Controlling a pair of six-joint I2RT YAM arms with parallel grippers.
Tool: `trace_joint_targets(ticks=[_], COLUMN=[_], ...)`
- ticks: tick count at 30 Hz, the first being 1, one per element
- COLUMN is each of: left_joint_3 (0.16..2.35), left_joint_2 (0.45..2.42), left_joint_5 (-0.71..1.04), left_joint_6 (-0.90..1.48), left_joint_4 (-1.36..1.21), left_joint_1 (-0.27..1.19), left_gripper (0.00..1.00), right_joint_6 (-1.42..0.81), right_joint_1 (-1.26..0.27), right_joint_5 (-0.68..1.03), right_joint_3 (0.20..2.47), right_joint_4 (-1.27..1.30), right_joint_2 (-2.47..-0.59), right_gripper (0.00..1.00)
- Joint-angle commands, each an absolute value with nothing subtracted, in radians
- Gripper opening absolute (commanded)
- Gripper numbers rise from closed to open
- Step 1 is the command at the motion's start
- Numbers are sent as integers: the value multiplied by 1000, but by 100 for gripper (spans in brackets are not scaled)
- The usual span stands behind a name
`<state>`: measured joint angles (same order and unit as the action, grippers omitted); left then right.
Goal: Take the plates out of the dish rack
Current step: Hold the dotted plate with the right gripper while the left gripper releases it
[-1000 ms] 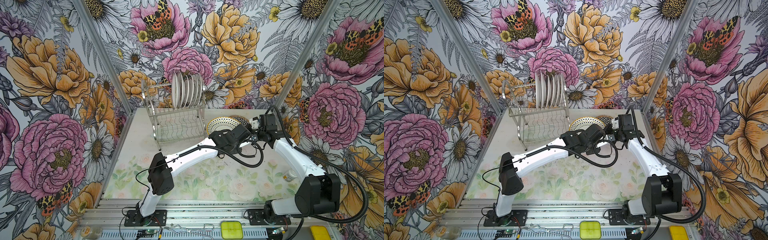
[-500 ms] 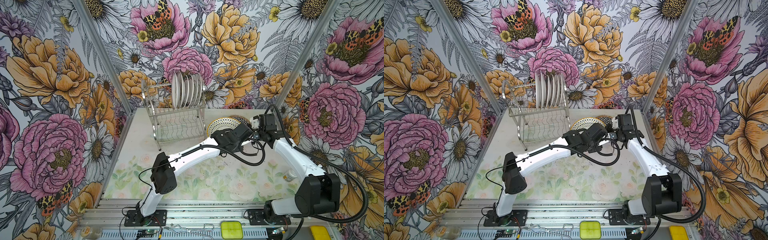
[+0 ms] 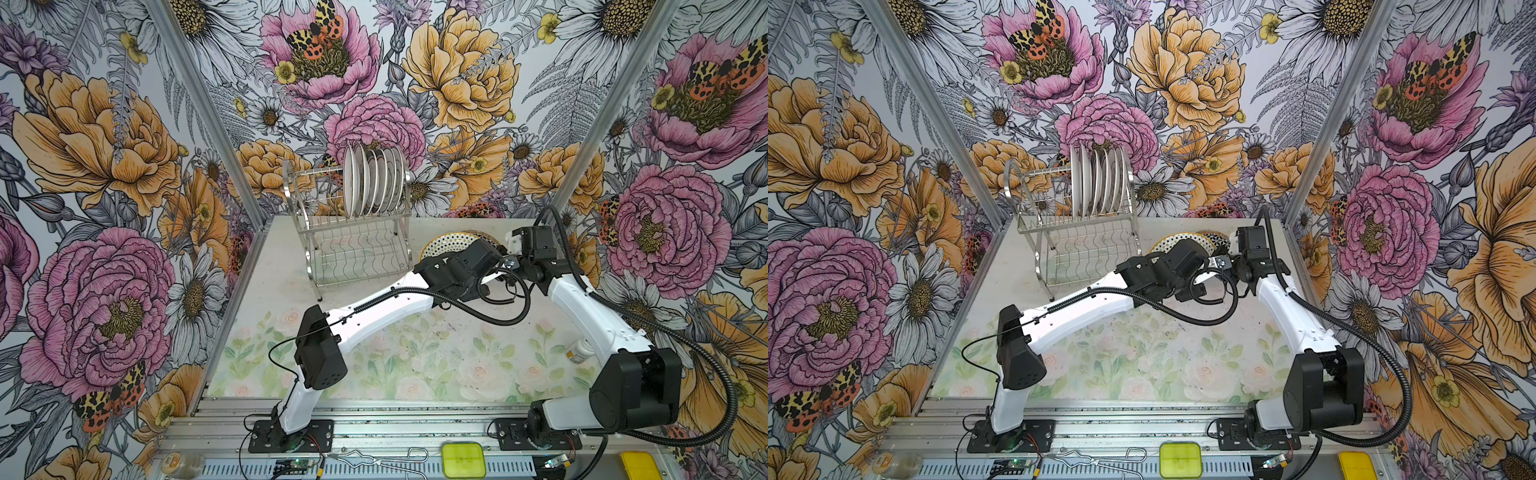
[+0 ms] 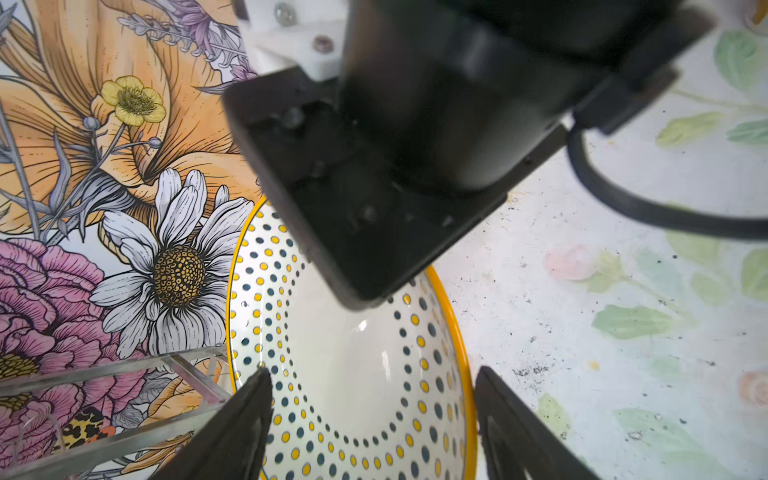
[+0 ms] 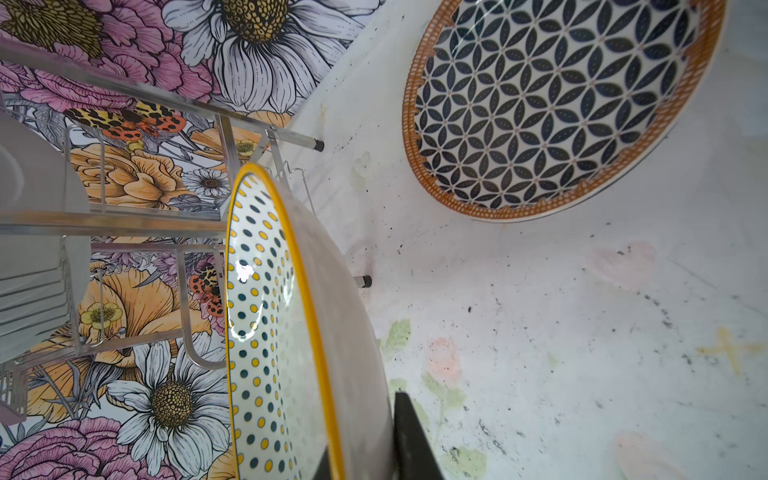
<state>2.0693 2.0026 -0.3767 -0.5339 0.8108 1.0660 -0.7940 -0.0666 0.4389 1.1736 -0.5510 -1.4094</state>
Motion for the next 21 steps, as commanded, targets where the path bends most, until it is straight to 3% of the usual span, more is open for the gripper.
trace_joint_targets(ticks=[1, 10, 21], left_joint_3=[2051, 1986, 1727], left_joint_2=[1920, 1835, 1570], left_joint_5=[-379, -385, -436], left_joint_6=[-511, -480, -274], left_joint_4=[768, 763, 643], left_joint_1=[1040, 1021, 885], left_gripper=[79, 99, 99], right_joint_6=[-787, -797, -856], right_joint_1=[-39, 33, 84], right_joint_5=[439, 359, 306], right_joint_3=[1247, 1289, 1354], right_joint_4=[-492, -444, -339], right_joint_2=[-1403, -1466, -1669], right_gripper=[0, 0, 0])
